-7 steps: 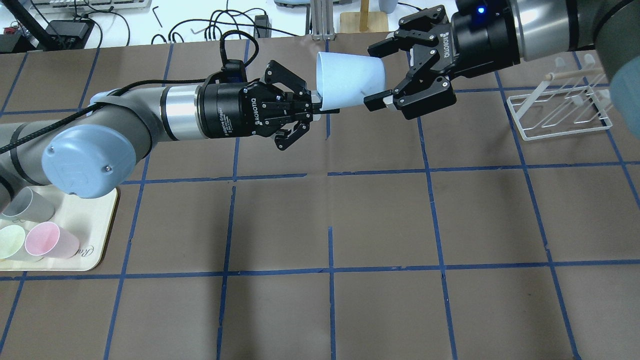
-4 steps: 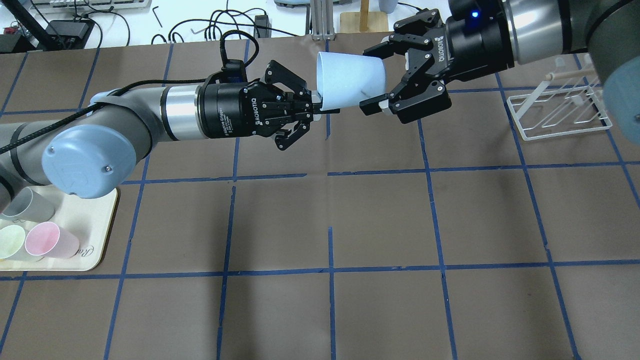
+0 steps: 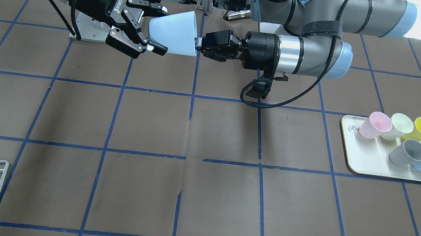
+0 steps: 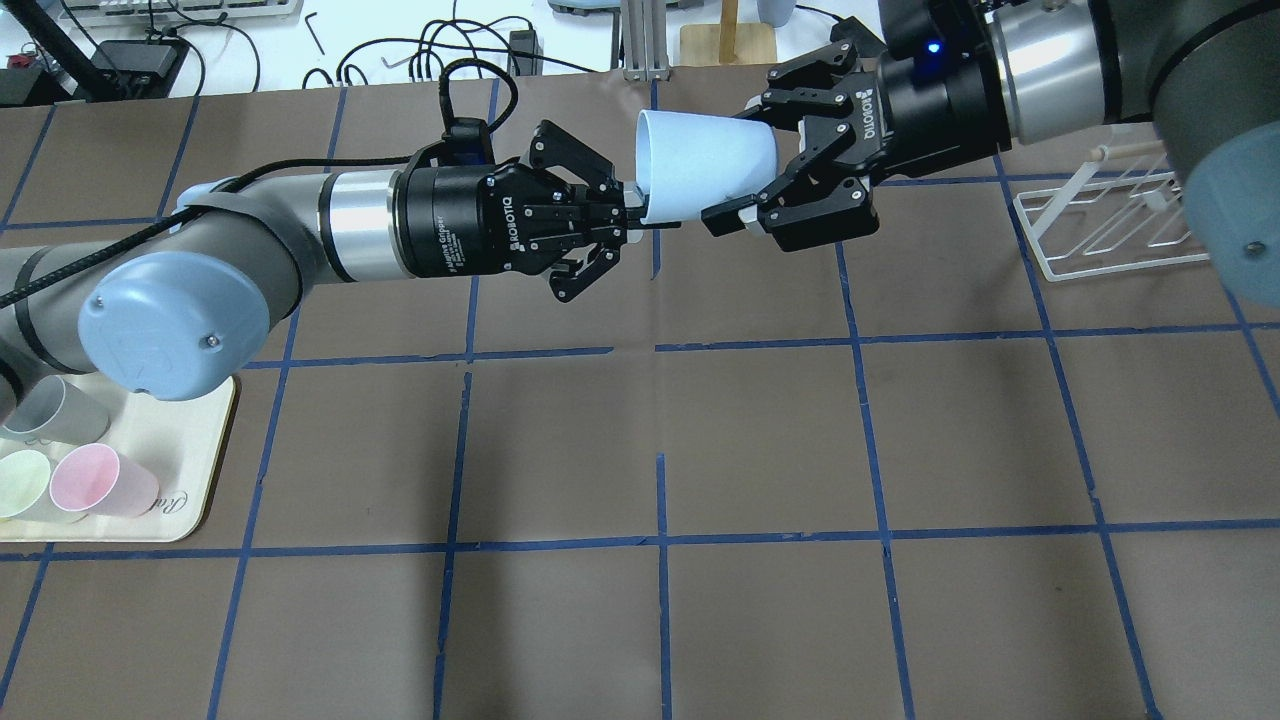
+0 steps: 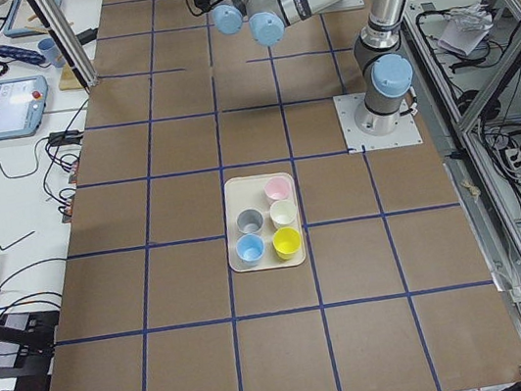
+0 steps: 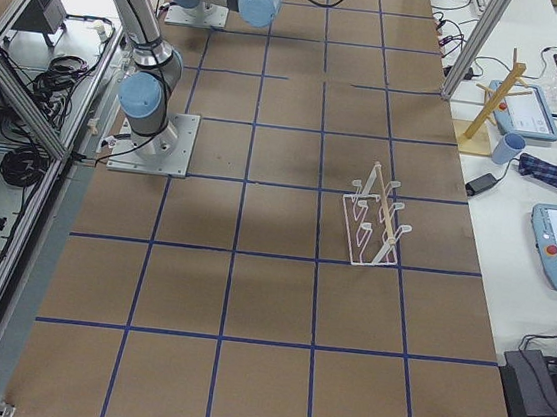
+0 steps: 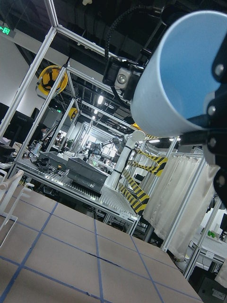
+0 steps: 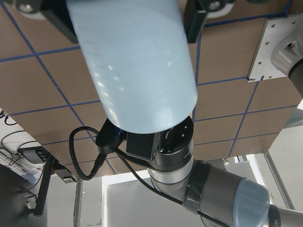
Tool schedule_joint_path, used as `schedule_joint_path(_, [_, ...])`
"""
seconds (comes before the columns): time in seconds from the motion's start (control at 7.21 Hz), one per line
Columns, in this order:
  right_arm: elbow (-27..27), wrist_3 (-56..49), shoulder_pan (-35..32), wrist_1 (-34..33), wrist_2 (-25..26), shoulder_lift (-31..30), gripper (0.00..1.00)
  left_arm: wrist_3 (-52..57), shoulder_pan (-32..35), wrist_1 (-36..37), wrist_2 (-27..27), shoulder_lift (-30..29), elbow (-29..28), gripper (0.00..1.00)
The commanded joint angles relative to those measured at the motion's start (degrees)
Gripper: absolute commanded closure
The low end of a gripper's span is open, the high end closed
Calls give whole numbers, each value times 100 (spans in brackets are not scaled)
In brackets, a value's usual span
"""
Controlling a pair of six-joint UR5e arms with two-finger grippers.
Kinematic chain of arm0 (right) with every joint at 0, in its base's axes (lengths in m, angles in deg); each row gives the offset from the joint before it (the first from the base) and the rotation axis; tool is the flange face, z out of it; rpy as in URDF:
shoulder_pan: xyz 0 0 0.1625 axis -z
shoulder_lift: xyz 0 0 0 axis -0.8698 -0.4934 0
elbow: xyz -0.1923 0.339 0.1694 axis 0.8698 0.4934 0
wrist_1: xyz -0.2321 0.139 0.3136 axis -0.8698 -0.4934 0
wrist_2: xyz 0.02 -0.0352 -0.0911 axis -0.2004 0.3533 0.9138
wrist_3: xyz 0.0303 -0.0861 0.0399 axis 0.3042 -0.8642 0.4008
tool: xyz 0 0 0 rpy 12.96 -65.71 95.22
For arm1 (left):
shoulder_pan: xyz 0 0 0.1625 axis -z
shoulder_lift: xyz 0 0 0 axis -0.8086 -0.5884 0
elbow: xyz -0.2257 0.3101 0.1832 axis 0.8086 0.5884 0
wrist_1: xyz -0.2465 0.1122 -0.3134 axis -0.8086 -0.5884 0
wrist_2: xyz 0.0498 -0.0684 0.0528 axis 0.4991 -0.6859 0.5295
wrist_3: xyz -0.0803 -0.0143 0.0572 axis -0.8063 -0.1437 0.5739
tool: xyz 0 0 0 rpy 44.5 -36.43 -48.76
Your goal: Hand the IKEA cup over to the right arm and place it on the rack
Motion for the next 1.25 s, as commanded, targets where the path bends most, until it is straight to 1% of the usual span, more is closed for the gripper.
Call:
schedule_joint_path(0.0, [4, 3, -5, -3, -1, -4, 62, 0, -1, 0, -1, 4, -5, 100])
schedule_joint_path(0.14, [4, 3, -5, 6, -1, -13, 67, 0, -1, 0, -1, 13, -5, 100])
schedule_joint_path(0.28, [4, 55, -5, -3, 8, -30, 67, -26, -1, 0, -1, 13, -5, 44])
schedule_joint_path(0.42, [4, 65, -5, -3, 8, -30, 68, -53, -10, 0, -1, 22, -13, 13])
schedule_joint_path(0.55, [4, 65, -5, 6, 8, -21, 70, -131, -1, 0, 8, 31, -13, 3])
schedule_joint_path(0.69, [4, 73, -5, 6, 8, -21, 70, -141, -10, 9, 8, 57, -13, 0])
schedule_joint_path(1.11, [13, 74, 21, 32, 52, -30, 72, -350, -176, 61, 174, 84, -48, 0])
